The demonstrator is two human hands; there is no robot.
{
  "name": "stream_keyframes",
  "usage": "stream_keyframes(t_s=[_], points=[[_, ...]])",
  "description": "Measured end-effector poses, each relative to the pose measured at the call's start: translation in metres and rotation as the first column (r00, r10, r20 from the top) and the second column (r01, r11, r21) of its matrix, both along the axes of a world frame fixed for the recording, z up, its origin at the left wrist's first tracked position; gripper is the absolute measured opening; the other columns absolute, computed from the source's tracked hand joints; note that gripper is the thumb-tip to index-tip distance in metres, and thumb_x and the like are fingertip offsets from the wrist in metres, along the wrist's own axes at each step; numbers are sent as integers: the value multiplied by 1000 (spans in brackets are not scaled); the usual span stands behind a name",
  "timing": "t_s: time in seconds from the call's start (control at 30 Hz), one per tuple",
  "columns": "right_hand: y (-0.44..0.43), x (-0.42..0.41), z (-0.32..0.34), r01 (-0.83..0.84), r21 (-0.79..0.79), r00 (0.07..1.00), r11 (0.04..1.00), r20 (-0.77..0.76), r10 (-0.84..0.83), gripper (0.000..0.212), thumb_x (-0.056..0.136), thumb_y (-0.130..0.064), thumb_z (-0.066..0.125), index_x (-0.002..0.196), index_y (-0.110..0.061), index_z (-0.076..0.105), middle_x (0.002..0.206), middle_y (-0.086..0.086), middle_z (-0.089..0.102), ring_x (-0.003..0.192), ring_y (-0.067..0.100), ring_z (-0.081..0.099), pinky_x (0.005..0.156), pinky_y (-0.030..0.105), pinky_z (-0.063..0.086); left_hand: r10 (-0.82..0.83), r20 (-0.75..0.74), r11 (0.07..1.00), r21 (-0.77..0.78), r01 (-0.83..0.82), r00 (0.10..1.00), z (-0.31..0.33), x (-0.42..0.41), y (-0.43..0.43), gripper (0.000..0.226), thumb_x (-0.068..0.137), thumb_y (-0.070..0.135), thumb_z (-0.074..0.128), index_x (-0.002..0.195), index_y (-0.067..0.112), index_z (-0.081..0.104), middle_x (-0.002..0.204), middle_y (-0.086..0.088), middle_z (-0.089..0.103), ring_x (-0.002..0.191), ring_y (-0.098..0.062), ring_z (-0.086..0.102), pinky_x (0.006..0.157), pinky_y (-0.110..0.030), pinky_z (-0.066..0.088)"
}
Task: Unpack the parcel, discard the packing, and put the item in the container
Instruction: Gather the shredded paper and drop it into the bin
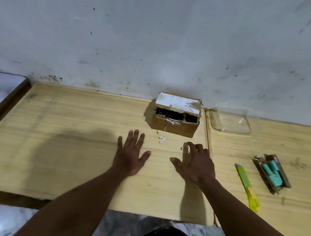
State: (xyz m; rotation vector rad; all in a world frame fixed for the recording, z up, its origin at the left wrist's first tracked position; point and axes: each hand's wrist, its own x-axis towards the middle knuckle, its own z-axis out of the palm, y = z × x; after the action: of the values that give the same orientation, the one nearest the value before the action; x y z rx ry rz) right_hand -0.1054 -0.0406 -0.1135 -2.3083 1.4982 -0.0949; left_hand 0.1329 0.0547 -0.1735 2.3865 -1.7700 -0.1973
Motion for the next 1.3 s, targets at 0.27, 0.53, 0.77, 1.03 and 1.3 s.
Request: stream_keyframes(t_s=[0.27,0.53,0.77,1.03,1.3], points=[[-6,64,5,58,125,994,990,87,-69,89,68,-70,70,136,-18,48,133,4,48,122,27,52,94,41,50,8,-13,999,38,-7,1000,-2,1,-1,75,93,63,9,156,23,5,164,-1,-4,151,-21,-9,119,-55,-2],[-21,104,1,-2,115,997,993,73,-6,68,73,-53,77,130,-24,53,132,5,51,119,29,51,94,40,50,8,-51,1000,1,-8,999,-4,2,-2,65,99,54,20,156,24,8,164,-1,-2,150,-19,-9,119,-54,-3],[-21,94,-7,-89,73,995,993,40,86,20,87,-9,60,103,-12,71,110,15,63,103,34,61,81,34,47,17,-82,999,49,-13,997,-1,3,-3,68,97,57,16,156,24,6,164,-1,-3,150,-20,-10,118,-54,-6],[33,36,4,-38,275,987,961,161,-7,21,81,-2,59,82,-13,76,96,10,74,90,27,69,80,27,52,11,-141,984,177,14,990,20,-33,32,66,100,51,30,156,20,11,164,-7,0,151,-27,-7,118,-57,0],[129,-58,12,-174,363,962,916,262,79,14,74,-2,69,78,-14,75,84,2,76,80,11,68,74,19,49,-38,-223,972,219,88,974,38,-112,95,65,100,52,27,155,20,16,164,-6,2,151,-26,-6,118,-57,-1]])
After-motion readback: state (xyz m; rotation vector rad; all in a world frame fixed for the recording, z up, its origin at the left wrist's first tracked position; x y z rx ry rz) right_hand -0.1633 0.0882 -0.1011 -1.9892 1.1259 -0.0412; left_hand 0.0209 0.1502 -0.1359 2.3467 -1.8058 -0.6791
